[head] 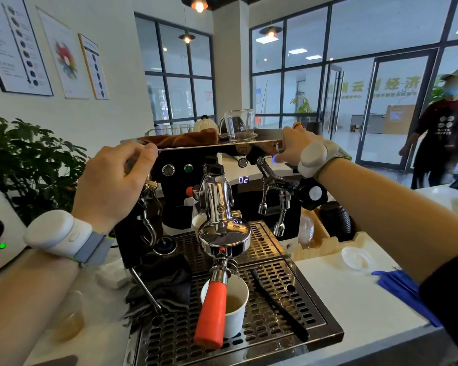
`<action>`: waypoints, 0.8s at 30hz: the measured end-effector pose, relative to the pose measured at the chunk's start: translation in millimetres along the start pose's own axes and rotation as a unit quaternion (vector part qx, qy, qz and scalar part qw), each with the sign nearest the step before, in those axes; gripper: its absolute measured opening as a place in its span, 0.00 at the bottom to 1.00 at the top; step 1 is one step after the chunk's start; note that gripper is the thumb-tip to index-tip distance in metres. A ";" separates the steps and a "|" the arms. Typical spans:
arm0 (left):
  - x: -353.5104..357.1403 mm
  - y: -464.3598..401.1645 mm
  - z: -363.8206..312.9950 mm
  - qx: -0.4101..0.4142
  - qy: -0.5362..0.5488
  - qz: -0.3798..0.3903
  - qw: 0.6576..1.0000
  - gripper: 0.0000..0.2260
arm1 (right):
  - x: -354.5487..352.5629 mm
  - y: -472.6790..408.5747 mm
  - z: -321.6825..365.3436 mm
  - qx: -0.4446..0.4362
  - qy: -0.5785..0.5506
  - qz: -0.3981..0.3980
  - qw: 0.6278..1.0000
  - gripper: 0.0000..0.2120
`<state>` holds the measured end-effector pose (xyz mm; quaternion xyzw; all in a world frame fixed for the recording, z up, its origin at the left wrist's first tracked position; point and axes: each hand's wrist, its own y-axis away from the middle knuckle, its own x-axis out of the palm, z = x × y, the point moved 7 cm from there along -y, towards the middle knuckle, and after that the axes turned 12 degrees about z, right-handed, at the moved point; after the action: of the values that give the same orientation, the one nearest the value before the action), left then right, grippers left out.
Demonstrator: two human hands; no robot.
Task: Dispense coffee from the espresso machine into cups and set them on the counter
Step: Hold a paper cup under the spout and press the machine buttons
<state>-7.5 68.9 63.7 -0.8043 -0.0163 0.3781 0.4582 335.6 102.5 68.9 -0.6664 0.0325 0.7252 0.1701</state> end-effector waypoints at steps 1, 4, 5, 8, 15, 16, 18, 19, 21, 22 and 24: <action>-0.2 -0.2 0.5 0.000 0.000 -0.001 1.000 0.22 | -0.6 1.1 1.2 0.002 0.012 -0.001 1.000 0.23; -0.6 -0.8 3.2 -0.004 0.004 -0.005 1.000 0.21 | -1.5 4.3 2.8 0.006 0.026 0.001 1.000 0.23; -1.6 -0.7 4.2 -0.009 0.007 -0.007 1.000 0.20 | -2.1 5.0 3.6 0.007 0.028 0.000 1.000 0.23; 0.0 -1.3 6.2 -0.019 0.012 -0.001 1.000 0.21 | -0.2 6.7 3.7 0.002 0.028 -0.006 1.000 0.23; -2.5 0.6 -1.6 0.017 0.023 0.011 1.000 0.18 | -6.1 18.7 13.0 -0.076 -0.061 0.013 0.995 0.22; -2.1 0.9 -2.8 0.021 0.023 0.016 0.999 0.17 | -7.6 23.4 17.3 -0.090 -0.068 0.009 0.994 0.22; -0.8 1.1 -4.5 0.021 0.014 0.028 0.999 0.15 | -10.4 35.0 28.4 -0.121 -0.080 -0.010 0.989 0.24; -0.1 0.9 -5.3 0.019 0.005 0.033 0.999 0.14 | -11.4 41.0 34.4 -0.136 -0.084 -0.022 0.987 0.25; 0.4 1.0 -8.3 0.007 -0.013 0.040 0.999 0.12 | -12.3 54.9 45.4 -0.171 -0.098 -0.041 0.980 0.27; -0.6 0.5 -9.4 0.003 -0.019 0.041 0.999 0.12 | -12.4 59.9 51.6 -0.189 -0.109 -0.042 0.975 0.28; -4.0 0.6 -16.2 0.012 -0.010 0.042 0.999 0.12 | -10.8 70.7 60.9 -0.224 -0.125 -0.033 0.966 0.30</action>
<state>-0.5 55.3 70.4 -0.7948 0.0168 0.4054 0.4513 257.5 50.6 73.5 -0.5926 -0.1737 0.7854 0.0430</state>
